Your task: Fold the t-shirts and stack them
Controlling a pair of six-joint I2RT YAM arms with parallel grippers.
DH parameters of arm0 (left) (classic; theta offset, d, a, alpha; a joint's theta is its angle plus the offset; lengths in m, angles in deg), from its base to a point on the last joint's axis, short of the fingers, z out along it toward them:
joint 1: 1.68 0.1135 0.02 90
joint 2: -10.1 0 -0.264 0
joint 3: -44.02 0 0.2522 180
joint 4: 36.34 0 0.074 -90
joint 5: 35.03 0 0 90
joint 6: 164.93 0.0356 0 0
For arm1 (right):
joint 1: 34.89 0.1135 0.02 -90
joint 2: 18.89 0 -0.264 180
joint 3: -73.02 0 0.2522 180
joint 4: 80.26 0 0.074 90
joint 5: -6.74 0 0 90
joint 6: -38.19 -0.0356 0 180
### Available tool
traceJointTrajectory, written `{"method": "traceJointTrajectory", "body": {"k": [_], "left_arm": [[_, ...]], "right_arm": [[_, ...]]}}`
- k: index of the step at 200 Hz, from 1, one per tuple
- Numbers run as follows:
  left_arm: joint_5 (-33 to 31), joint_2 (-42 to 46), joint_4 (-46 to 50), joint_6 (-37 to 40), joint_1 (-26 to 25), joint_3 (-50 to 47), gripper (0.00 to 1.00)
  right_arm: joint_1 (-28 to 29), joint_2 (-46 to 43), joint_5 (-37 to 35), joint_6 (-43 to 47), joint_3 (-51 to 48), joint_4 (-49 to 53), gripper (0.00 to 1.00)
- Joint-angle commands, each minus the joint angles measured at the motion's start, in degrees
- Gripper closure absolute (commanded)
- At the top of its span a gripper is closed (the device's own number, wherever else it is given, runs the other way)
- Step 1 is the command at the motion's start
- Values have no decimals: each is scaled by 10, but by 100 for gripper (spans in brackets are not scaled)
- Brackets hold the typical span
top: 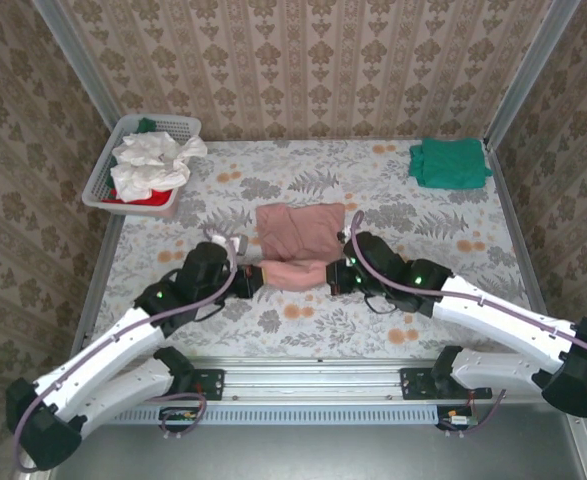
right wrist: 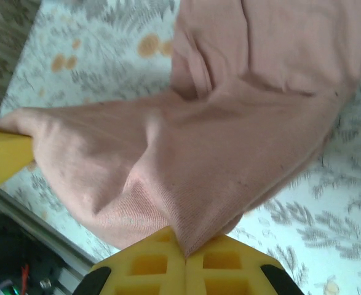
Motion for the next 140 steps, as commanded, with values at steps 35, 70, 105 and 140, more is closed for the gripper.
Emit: {"method": "traceJointTrajectory", "body": {"k": [35,70,105,140], "left_arm": [[53,-150,2,104,127,135,100],[102,-255,-1,136,179,212,100],[129,-353,6,153,209,283,98],[146,-443,14,166,225,351,98]], "right_arm": [[-89,126,11,75,113,3,98],[-131,209,24,93,164,-2,98],[-171,278,37,109,207,-2,98],[-203,340,53,127,259,3,98]]}}
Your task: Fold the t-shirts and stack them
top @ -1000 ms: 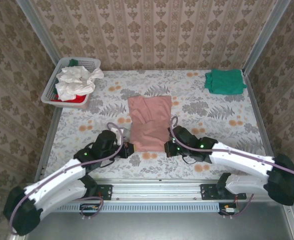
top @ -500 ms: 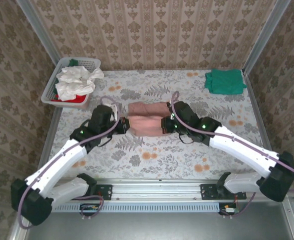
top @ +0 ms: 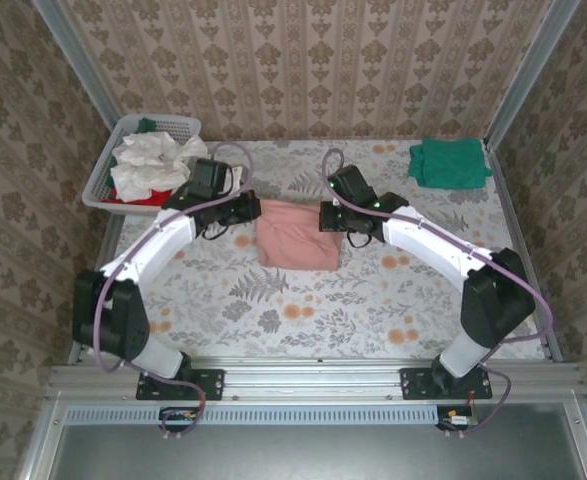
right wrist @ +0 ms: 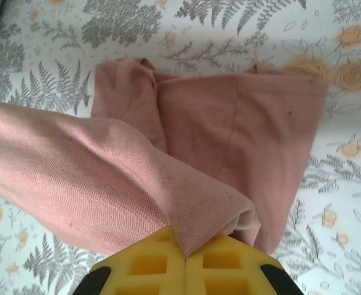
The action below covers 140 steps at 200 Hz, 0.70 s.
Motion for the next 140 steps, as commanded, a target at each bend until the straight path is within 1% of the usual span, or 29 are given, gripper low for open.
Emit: {"method": "traceJointTrajectory", "body": {"k": [1,16,37,49,58,69,72,80,85,100,105,111,114,119,130,136,140], "left_arm": [[14,-43,7,28,15,50,98],[26,-81,7,28,23,76,98],[40,-132,12,29,34,114,97],[46,-159,24,32,37,139,92],[47,-175,27,36,38,155,92],[47,-194,28,38,40,169,87],[48,-200,29,38,41,173,89],[57,-215,34,40,45,187,98],[62,-223,36,42,48,195,99],[74,-243,33,40,53,210,95],[80,-251,33,39,54,215,92],[86,-258,36,43,56,220,84],[87,-263,39,44,57,224,81],[86,-269,44,45,58,229,80],[89,-277,49,48,61,234,79],[92,-277,52,49,65,233,76],[92,-275,54,50,66,231,72]], "right_arm": [[-23,36,11,27,42,16,98],[-38,67,24,36,72,27,97],[-51,113,37,45,106,34,93],[-59,139,48,45,123,34,92],[-65,157,57,45,134,33,92],[-70,178,63,43,146,30,92],[-72,183,67,44,148,28,92],[-75,195,69,44,154,24,92],[-77,201,70,44,157,22,92],[-83,219,82,44,169,20,92],[-85,225,84,43,173,20,92],[-86,228,82,43,176,19,92],[-86,229,82,43,177,18,90],[-87,233,81,43,179,17,88],[-90,241,80,44,191,22,76],[-91,246,82,48,197,29,75],[-91,247,82,50,201,34,75]]}}
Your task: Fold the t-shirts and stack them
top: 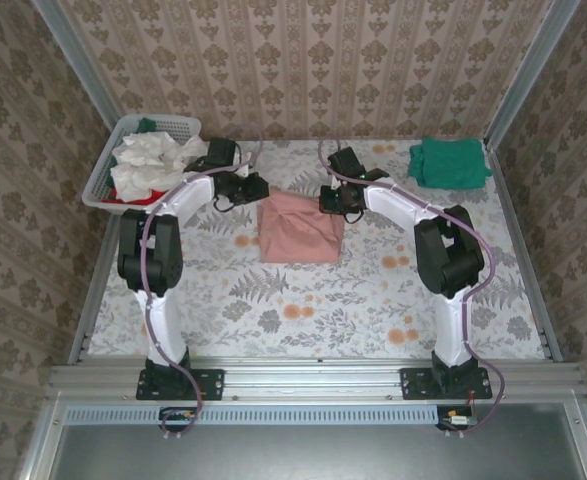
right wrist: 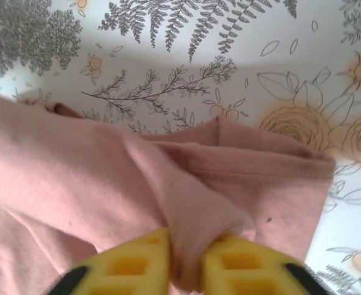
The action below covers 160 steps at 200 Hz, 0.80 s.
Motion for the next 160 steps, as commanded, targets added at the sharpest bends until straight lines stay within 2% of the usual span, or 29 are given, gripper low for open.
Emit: {"method": "traceJointTrajectory", "body": {"k": [1,9,25,45,59,80,91,107,118,160], "left_arm": [[19,-4,24,14,16,16,71],[14,7,27,17,20,8,66],[-9,45,28,23,26,-20,66],[-43,109,20,31,18,-69,61],[-61,139,5,42,-7,-109,53],[-78,127,6,56,-46,-131,49],[-72,108,-10,51,-51,-141,49],[-65,82,-21,41,-48,-148,60],[-70,71,-25,38,-46,-158,65],[-54,68,-39,37,-16,-217,66]], "right_arm": [[-7,17,9,13,39,23,75],[-7,12,2,17,44,30,69],[-2,-20,-33,26,33,53,47],[14,-81,-89,38,-6,53,45],[31,-113,-78,37,-55,16,43],[51,-107,-29,27,-89,-22,44],[47,-85,-7,18,-83,-37,51],[30,-42,0,12,-53,-33,64],[20,-10,6,18,-28,-22,64],[-24,51,-15,34,11,16,65]]}}
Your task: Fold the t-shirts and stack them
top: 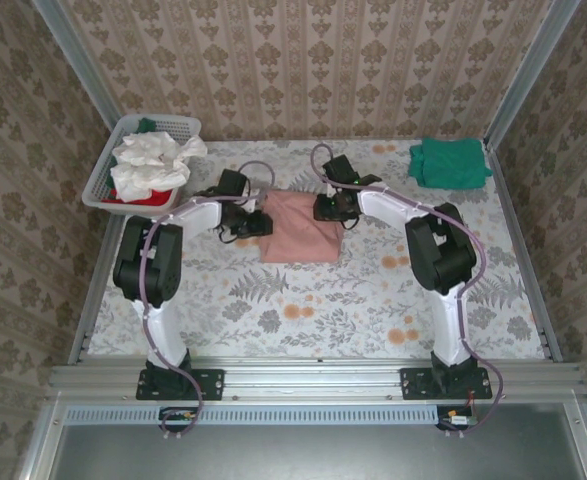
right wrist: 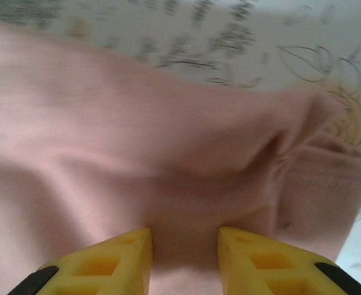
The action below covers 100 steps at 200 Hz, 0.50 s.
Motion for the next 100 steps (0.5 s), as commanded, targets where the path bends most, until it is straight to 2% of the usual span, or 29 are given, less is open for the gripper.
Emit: {"method": "traceJointTrajectory", "body": {"k": [1,25,43,76,100], "left_arm": [[5,10,-9,1,22,-25,66],[61,13,-21,9,37,-44,66],[58,21,-20,11,41,-55,66],[45,56,-3,2,36,-48,65],[12,55,13,-1,7,23,61]], "right_arm": [[-28,13,-11,9,22,31,65],[-54,7,9,15,18,29,66],[-54,-26,0,14,2,20,67],[2,-94,-46,19,-30,7,65],[41,-86,-48,6,-24,-20,64]]}}
